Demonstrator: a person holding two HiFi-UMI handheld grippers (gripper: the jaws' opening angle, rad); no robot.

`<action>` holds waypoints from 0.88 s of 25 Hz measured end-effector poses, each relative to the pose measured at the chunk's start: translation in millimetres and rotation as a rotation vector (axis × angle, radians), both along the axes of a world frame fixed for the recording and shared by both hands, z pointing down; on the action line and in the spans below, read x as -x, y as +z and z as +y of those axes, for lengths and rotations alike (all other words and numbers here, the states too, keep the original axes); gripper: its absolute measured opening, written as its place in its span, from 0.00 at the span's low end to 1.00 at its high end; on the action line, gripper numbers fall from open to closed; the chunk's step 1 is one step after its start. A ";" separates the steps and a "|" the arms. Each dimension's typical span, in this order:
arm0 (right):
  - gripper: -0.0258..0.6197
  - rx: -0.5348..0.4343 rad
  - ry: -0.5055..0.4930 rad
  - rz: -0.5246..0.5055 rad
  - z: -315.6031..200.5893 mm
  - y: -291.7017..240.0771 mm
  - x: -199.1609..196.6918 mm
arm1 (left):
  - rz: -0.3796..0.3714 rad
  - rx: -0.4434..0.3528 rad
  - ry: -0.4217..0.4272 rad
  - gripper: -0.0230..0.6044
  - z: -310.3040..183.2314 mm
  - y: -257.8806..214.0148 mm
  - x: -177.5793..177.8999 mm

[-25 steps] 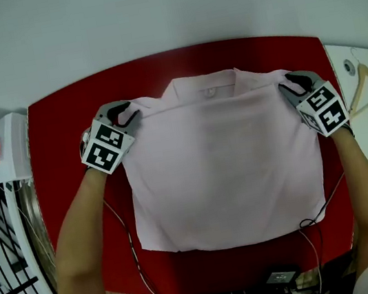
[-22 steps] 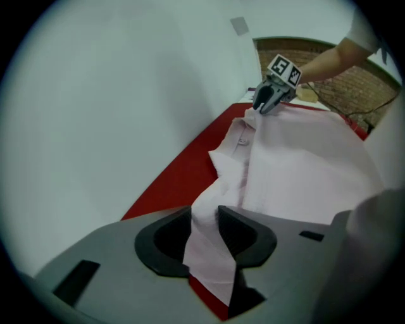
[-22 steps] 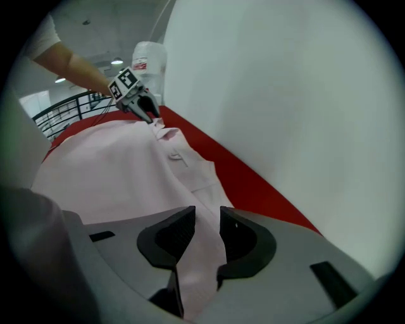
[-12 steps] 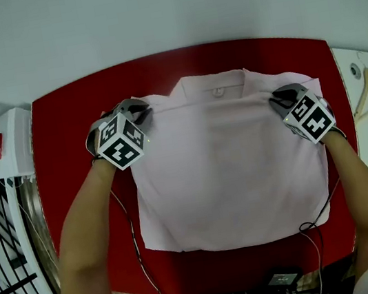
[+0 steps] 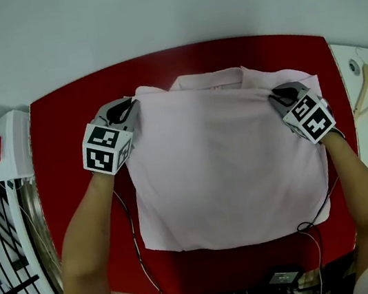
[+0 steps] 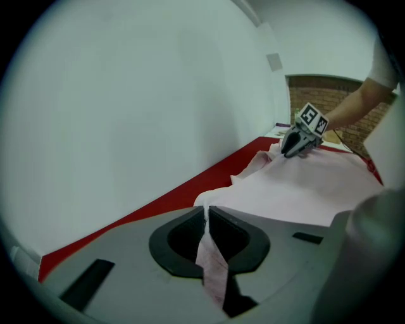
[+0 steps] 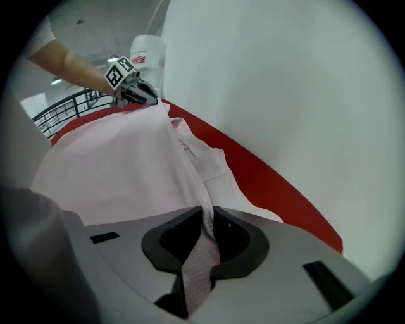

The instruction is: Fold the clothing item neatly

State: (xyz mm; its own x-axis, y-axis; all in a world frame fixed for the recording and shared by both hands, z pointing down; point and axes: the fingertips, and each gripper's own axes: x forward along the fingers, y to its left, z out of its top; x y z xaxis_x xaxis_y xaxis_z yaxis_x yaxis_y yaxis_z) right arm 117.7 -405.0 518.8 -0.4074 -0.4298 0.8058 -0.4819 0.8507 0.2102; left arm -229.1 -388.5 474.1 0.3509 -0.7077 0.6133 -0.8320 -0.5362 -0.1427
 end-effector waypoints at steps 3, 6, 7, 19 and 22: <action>0.14 -0.035 0.030 -0.001 -5.2 -4.5 -3.1 | -0.002 0.011 -0.031 0.08 -3.9 4.0 1.2; 0.14 -0.058 0.076 0.000 -11.7 -3.9 -6.8 | 0.008 0.057 -0.080 0.13 -8.0 14.9 4.8; 0.14 -0.060 0.086 0.002 -13.1 -2.7 -6.7 | 0.020 0.072 -0.104 0.19 -8.9 17.6 8.5; 0.26 -0.117 0.191 -0.088 -1.5 -37.0 -30.8 | 0.105 0.063 -0.133 0.25 44.9 -10.0 23.1; 0.26 -0.115 0.214 -0.100 17.2 -47.6 -43.4 | 0.141 0.077 -0.126 0.25 75.7 -12.3 17.3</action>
State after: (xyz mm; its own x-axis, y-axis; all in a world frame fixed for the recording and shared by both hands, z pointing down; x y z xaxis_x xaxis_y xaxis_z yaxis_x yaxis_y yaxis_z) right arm 161.1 -387.8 471.2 -0.3724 -0.6015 0.7068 -0.6719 0.7000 0.2418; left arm -246.4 -312.8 461.7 0.3490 -0.7046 0.6179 -0.9019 -0.4315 0.0174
